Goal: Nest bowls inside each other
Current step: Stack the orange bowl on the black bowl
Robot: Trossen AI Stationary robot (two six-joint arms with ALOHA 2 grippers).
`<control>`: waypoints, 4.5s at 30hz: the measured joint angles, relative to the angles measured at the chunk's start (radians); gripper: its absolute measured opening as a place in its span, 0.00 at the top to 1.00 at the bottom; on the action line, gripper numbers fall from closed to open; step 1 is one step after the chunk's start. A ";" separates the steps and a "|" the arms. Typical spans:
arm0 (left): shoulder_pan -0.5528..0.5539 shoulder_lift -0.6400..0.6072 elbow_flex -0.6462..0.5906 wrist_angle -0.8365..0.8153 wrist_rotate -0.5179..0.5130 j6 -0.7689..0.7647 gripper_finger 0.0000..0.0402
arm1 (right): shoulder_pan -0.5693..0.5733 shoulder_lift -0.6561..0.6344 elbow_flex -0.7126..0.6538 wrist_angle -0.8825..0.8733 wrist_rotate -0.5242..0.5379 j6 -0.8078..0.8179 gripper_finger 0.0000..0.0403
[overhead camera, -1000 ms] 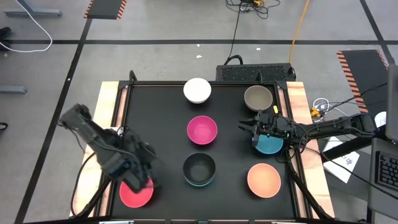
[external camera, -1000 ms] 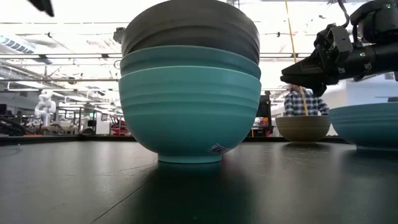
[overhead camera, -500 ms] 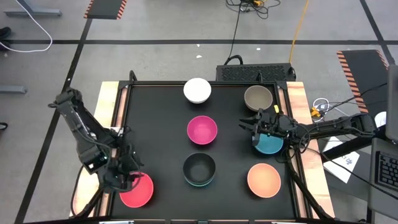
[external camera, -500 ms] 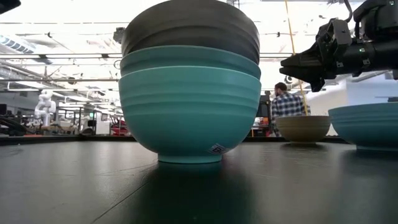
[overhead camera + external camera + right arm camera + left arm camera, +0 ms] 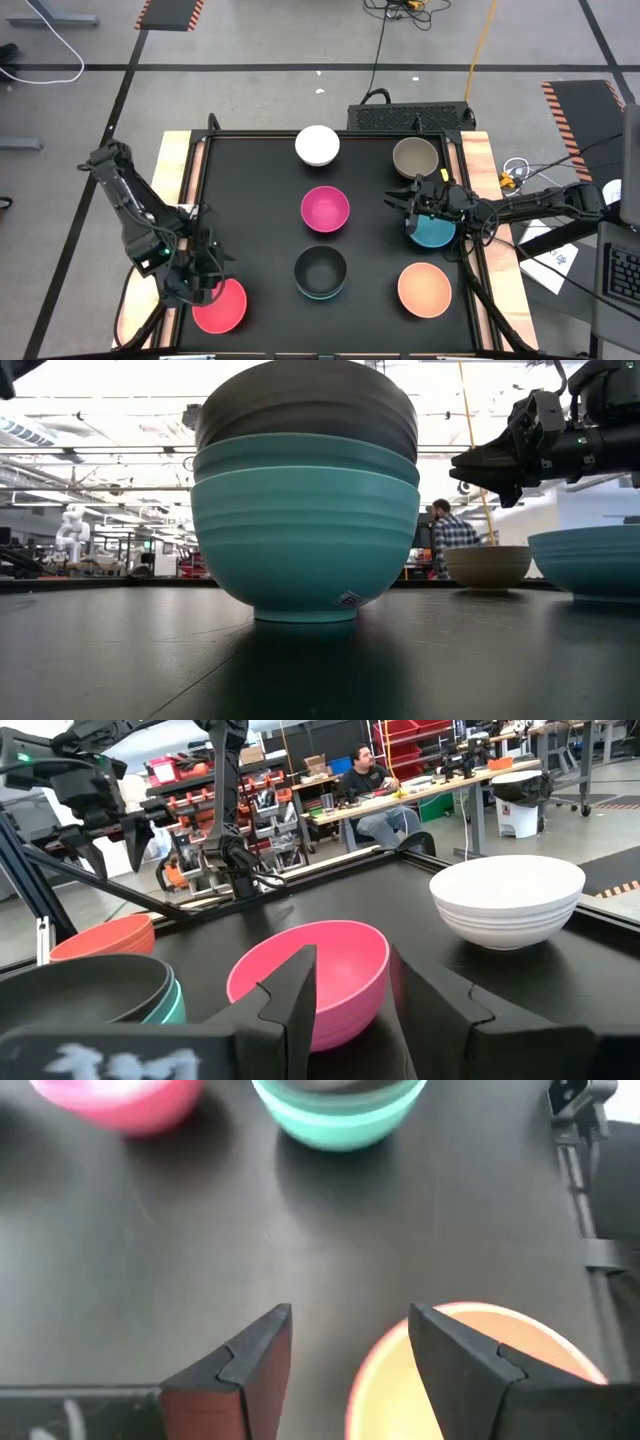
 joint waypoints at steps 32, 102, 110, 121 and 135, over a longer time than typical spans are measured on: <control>0.038 0.175 -0.054 -0.037 0.403 -0.276 0.49 | 0.001 0.000 0.000 -0.001 -0.001 0.001 0.70; 0.813 0.248 0.401 -0.244 0.626 0.824 1.00 | 0.001 0.000 0.000 -0.013 -0.002 0.000 0.70; 0.882 0.426 0.581 -0.266 0.684 0.992 1.00 | 0.001 0.000 0.000 -0.031 -0.003 0.008 0.70; 0.993 0.576 0.767 -0.219 0.802 1.150 1.00 | 0.001 0.000 0.000 -0.023 -0.003 0.011 0.70; 0.964 0.736 0.771 -0.113 0.929 1.166 1.00 | 0.001 0.000 0.000 -0.023 -0.002 0.000 0.70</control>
